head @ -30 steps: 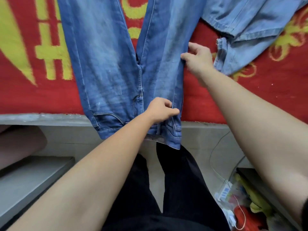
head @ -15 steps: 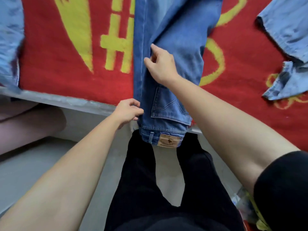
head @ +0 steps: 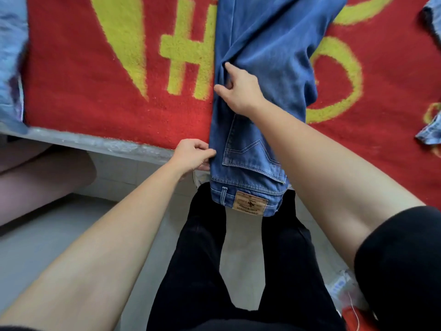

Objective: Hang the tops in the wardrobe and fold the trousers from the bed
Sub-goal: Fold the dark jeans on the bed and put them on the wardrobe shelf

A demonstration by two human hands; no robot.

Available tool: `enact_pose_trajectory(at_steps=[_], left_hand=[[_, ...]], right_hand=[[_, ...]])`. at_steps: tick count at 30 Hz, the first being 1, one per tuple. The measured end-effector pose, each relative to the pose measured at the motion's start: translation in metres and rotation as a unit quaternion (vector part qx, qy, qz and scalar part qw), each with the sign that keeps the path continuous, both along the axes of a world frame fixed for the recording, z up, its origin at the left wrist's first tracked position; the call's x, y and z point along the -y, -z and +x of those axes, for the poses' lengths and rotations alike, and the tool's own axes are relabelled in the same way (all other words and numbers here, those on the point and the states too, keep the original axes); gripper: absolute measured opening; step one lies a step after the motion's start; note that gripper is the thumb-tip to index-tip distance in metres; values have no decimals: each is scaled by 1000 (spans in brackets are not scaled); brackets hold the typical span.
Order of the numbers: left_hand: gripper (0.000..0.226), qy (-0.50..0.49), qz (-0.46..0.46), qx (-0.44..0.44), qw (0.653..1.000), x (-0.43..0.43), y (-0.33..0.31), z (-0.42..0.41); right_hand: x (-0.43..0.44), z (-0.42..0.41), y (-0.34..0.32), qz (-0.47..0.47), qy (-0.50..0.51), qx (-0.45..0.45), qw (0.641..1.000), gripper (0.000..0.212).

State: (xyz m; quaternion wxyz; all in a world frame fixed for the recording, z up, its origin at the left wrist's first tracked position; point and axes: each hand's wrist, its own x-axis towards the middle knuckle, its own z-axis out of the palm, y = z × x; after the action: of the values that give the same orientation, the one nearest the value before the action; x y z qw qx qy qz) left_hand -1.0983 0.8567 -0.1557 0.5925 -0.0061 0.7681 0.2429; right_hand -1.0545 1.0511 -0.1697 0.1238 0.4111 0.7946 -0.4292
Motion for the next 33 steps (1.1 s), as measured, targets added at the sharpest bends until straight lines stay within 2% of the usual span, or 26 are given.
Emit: enact_pose_trajectory(at_steps=[2,4,5,7,10,12,14,16,19,22,24,26,28,30,31,33], left_hand=[[31,63,-16,-39,997,-7,-5,-1],[36,174,-32,-146,973,-23,-13,-5],[33,205,-33,-202,957,-34,-17,-8],[31,204,-12,-269,941,-64,-22,-15],[43,208,23,-363,908,-120,-22,-27],[52,240,65,-418,874,-157,-19,-33],[55,294,93,-441,843,-193,-12,-38],[50,343,71,-446,824,-219,-3,-37],[42,401,-12,-459,792,-239,7,-33],[42,440,-60,-471,762,-247,12,-33],[42,458,-76,-479,745,-250,14,-34],[42,469,-86,-482,735,-251,15,-33],[42,473,-82,-483,732,-251,14,-32],[39,467,-78,-483,737,-251,13,-35],[37,454,-74,-484,744,-251,13,-39],[32,404,-56,-498,765,-250,12,-50]], right_hand=[[-12,1,-12,-31,16,4,999,52],[-29,1,-22,-33,70,-8,997,37],[-41,1,-27,-44,118,-17,992,39],[-69,1,-32,-90,232,-40,968,54],[-115,2,-34,-142,368,-82,915,47],[-143,2,-32,-165,427,-115,882,55],[-169,5,-28,-150,457,-137,866,67],[-192,13,-19,-106,454,-135,874,69],[-214,37,-3,-13,378,-48,924,65],[-215,53,4,78,373,9,924,61],[-207,56,2,134,346,57,927,67],[-195,64,1,150,288,92,942,75],[-187,71,3,118,248,113,955,71],[-186,71,1,87,220,73,969,57],[-187,69,-1,100,207,9,973,48],[-192,67,-2,181,172,-129,960,40]])
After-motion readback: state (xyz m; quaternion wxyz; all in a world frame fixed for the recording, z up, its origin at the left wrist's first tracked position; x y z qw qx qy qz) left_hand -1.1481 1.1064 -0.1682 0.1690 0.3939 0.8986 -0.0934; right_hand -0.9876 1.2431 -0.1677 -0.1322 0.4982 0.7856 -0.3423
